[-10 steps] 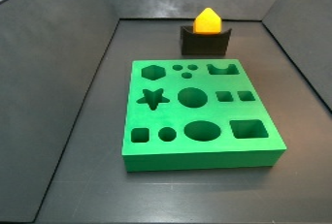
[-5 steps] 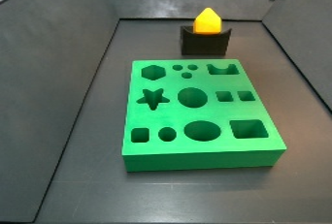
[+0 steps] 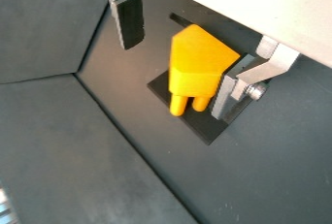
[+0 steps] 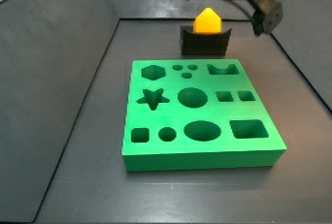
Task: Pick up the 3 prong object. Move up. Rotate the 3 prong object. Place the 3 prong object on the fixture. Regrasp the 3 prong object. Move to above the board. Insert the 3 prong object.
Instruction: Regrasp the 3 prong object, then move to above the board.
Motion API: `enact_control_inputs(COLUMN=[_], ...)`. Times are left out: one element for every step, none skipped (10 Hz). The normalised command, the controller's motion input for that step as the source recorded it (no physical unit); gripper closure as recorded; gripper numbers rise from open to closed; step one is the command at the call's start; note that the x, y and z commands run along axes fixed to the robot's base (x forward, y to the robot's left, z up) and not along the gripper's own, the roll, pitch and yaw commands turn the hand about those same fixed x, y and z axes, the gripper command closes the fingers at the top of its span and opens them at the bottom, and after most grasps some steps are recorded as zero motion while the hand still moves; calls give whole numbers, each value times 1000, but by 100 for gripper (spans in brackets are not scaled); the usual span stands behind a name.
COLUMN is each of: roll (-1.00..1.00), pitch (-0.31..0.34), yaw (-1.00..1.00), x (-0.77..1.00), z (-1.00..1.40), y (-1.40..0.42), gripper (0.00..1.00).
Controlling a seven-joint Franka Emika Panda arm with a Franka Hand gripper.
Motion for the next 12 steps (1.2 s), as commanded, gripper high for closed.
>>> enact_control_inputs(roll=[70, 69, 72, 71, 68, 68, 61, 57, 50, 0, 13, 10], pitch=[-49, -37, -27, -21, -12, -8, -8, -12, 1, 0, -303, -284], yaw=[25, 12, 5, 6, 4, 9, 15, 24, 25, 0, -323, -332], x=[92, 108, 116, 112, 94, 84, 76, 70, 28, 0, -15, -22], z=[-1000, -1000, -1000, -885, -741, -593, -405, -226, -182, 0, 1000, 1000], y=[44, 36, 33, 21, 13, 8, 4, 4, -4, 0, -104, -104], gripper=[0, 0, 0, 0, 0, 0, 0, 0, 0, 100, 100, 100])
